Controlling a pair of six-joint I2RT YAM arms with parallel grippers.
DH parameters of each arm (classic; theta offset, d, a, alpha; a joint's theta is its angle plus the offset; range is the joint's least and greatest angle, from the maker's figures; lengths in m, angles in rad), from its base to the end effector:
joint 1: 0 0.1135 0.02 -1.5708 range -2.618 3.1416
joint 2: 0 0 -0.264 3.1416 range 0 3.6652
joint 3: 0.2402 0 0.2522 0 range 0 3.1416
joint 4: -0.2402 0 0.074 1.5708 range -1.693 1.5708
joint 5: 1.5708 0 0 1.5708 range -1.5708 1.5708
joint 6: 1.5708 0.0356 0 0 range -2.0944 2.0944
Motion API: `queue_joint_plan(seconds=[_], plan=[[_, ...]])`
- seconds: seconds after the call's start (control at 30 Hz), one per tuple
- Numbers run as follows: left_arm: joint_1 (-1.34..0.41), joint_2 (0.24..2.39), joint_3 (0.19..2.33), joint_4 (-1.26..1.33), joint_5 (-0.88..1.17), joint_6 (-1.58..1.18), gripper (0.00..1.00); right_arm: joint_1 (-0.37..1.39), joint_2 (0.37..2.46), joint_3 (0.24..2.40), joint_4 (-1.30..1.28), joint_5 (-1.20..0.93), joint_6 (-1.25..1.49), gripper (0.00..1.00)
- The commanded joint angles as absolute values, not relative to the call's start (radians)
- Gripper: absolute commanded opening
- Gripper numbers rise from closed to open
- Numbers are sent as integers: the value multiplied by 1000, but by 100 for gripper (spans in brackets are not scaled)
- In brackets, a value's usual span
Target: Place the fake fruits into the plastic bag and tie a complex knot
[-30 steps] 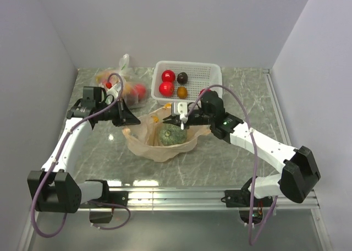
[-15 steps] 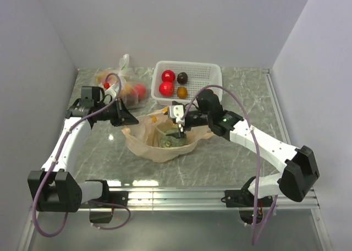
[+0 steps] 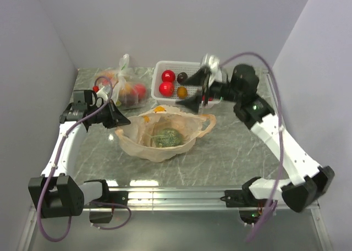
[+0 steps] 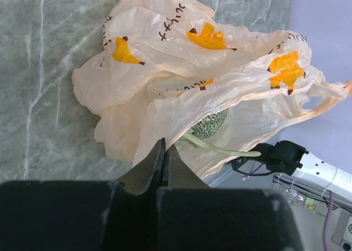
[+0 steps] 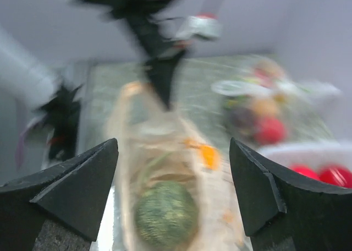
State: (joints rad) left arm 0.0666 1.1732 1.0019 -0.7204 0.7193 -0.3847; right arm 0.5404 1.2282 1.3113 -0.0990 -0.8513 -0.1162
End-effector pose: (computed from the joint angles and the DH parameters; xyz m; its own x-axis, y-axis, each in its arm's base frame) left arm 0.2337 -0.0079 0.2958 -0.8558 -0.3400 -0.3898 0.0450 0.7018 -0.7109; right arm 0.2159 0.1608 0.4407 0.1005 -0.0288 -0.9945 -0.9789 0.1761 -0.1040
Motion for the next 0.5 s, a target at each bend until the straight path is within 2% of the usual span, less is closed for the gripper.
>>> queue_joint_plan(seconds=[0.0, 0.13, 0.27, 0.37, 0.47], plan=[[71, 1158, 1005, -707, 722, -388, 0, 410, 1405, 1458, -98, -668, 126, 87], [69, 1163, 1014, -712, 724, -383, 0, 316, 1650, 1701, -355, -479, 75, 82], [69, 1161, 1017, -712, 716, -387, 0, 290, 1880, 1903, -492, -322, 25, 82], [71, 1158, 1015, -713, 712, -387, 0, 287, 2003, 2005, -587, -227, 9, 85], [69, 1152, 1011, -707, 704, -387, 0, 285, 2063, 2008, -604, -148, -40, 86]])
